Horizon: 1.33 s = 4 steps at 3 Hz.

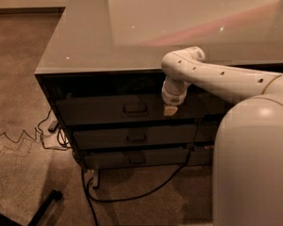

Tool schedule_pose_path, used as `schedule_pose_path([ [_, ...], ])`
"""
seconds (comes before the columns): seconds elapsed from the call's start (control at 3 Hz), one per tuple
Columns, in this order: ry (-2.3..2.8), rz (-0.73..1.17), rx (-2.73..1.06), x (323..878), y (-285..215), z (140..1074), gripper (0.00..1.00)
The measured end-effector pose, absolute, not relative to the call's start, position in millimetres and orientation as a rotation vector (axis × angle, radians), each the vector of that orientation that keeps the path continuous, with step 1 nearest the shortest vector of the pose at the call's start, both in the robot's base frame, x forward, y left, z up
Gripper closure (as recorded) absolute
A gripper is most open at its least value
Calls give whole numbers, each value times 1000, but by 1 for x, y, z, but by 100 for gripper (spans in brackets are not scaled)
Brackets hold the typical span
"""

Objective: Open top drawer

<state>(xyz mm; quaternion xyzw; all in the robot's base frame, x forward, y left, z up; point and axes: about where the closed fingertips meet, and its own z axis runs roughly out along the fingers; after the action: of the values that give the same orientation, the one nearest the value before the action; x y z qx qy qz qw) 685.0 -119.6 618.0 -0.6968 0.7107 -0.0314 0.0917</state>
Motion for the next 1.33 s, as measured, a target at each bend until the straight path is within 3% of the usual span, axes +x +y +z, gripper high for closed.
schedule_pose_path([
  [0.33,2111,-93,-2070,685,-120,624,85],
  [0.67,2111,-93,-2070,685,-120,629,100],
  [1.33,2111,-93,-2070,685,-120,629,58],
])
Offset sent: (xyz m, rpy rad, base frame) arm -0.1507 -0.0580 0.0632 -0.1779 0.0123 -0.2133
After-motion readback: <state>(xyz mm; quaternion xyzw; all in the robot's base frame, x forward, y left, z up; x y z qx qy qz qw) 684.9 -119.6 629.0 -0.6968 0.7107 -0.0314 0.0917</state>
